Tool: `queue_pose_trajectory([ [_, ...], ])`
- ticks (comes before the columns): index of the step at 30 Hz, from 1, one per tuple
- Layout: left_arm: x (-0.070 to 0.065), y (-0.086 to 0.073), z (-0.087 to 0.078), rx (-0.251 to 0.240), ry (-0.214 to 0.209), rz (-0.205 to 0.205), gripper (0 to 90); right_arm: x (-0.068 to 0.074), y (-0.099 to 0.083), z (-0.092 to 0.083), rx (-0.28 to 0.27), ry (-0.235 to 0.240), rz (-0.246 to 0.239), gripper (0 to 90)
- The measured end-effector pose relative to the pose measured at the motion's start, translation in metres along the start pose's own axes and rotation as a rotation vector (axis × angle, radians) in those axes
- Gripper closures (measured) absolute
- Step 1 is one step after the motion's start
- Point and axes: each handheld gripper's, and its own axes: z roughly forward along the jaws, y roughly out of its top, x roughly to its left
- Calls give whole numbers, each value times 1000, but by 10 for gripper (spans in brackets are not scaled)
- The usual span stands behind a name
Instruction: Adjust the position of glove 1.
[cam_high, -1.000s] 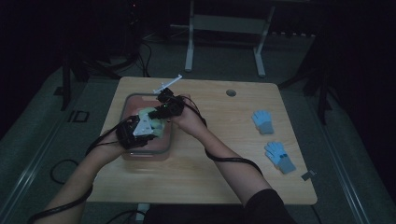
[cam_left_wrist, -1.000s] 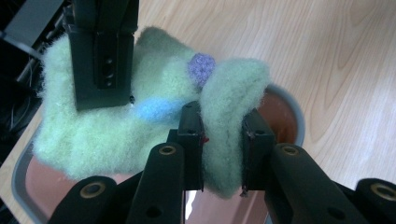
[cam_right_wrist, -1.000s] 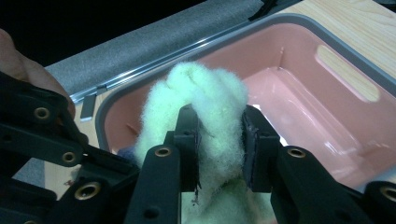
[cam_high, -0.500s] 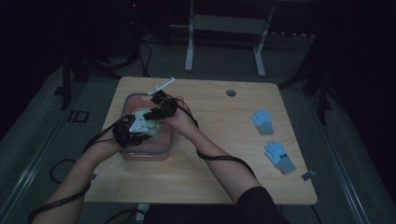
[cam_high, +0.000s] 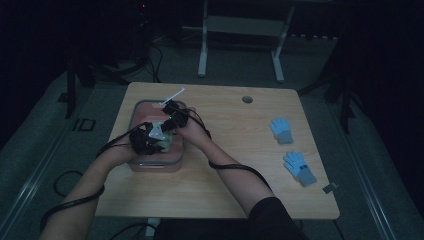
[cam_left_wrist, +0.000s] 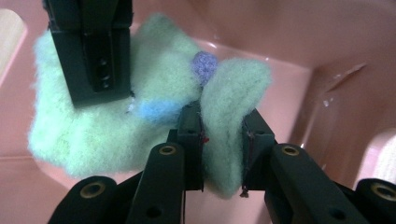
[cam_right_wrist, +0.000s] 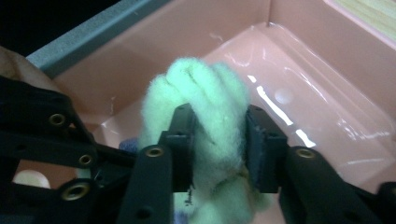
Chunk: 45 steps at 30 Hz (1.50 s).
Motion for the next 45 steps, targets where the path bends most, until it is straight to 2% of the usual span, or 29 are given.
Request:
queue_pose_trajectory([
  [4, 5, 3, 9, 52, -13, 5, 737, -4, -3, -3, 19, -22, -16, 592],
  [9, 7, 5, 11, 54, -25, -13, 731, -5, -6, -10, 9, -20, -17, 573],
  [14, 7, 6, 13, 85, -29, -21, 690, -3, -14, -19, -10, -14, -24, 550],
  [17, 7, 6, 11, 82, -33, -57, 591, -3, -21, -30, -31, -6, -25, 531],
  [21, 6, 5, 2, 50, -36, -124, 358, -3, -31, -45, -55, 7, -34, 498],
  [22, 6, 5, 0, 46, -16, -129, 334, -3, -33, -48, -61, 9, -35, 487],
  [23, 6, 5, 0, 46, -16, -129, 289, -3, -33, -48, -61, 9, -35, 487],
  [24, 5, 5, -3, 28, -15, -150, 231, -3, -39, -56, -71, 11, -42, 463],
  [25, 3, 6, -7, 8, -9, -167, 201, -3, -40, -59, -79, 10, -44, 451],
  [26, 3, 6, -7, 8, -9, -167, 179, -3, -40, -59, -79, 10, -44, 451],
  [27, 1, 7, -10, -10, 2, -196, 179, -4, -43, -63, -84, 11, -47, 440],
  [30, -4, 10, -13, -45, 34, -217, 127, -7, -51, -75, -114, 6, -47, 370],
  [33, -10, 13, -15, -100, 30, -249, 64, -10, -58, -83, -124, 11, -47, 288],
  [38, -23, 25, -19, -143, -6, -253, 36, -13, -72, -91, -124, 18, -55, 279],
  [43, -32, 34, -22, -210, 5, -271, 17, -18, -85, -100, -124, 28, -52, 228],
  [45, -35, 37, -23, -236, 34, -285, 9, -19, -89, -103, -129, 28, -54, 220],
])
